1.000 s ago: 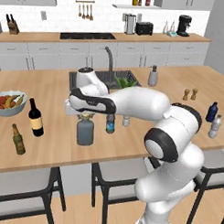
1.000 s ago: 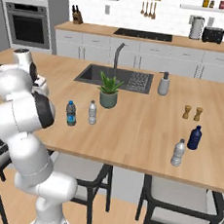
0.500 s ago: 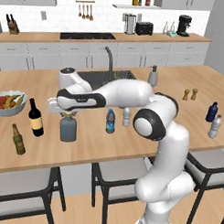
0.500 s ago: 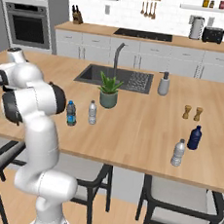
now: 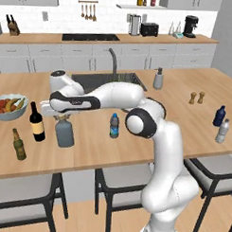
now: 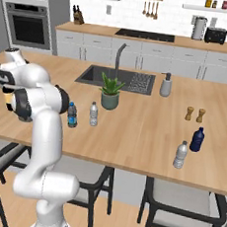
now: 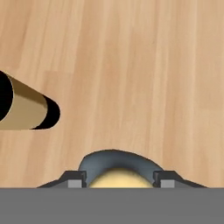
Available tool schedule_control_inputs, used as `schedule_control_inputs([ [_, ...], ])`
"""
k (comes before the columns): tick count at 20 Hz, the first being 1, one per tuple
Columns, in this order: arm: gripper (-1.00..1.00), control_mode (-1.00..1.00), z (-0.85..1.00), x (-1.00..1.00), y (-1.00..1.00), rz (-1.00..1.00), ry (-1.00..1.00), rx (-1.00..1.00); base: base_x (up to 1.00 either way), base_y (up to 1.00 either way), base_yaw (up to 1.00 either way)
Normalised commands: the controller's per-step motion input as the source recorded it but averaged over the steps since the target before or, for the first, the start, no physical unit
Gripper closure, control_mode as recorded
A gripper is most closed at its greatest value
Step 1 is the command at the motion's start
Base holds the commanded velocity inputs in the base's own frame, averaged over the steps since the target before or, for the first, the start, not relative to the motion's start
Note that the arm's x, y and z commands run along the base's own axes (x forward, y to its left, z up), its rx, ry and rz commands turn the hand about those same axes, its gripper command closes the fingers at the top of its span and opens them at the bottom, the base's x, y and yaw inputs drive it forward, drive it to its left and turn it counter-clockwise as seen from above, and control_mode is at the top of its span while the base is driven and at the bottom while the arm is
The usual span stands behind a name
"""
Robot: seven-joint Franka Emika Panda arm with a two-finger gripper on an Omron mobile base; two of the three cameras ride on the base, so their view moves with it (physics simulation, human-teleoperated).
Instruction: Move the plastic bottles in the middle to the plastics group, and the glass bottles in the middle to the glass group.
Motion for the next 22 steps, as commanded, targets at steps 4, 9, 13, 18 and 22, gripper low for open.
schedule_control_inputs([
  [4,1.00,-1.00,-0.29,0.31,0.18,0.00,0.00,0.00,0.00,0.00,0.00],
  [9,1.00,-1.00,-0.41,-0.03,0.00,0.00,0.00,0.00,0.00,0.00,0.00],
  [13,1.00,-1.00,-0.44,-0.45,-0.10,0.00,0.00,0.00,0.00,0.00,0.00],
  [18,-1.00,-1.00,-0.33,-0.36,-0.11,0.00,0.00,0.00,0.00,0.00,0.00],
  [22,-1.00,-1.00,-0.10,-0.22,-0.35,0.00,-0.07,0.00,0.00,0.00,0.00],
])
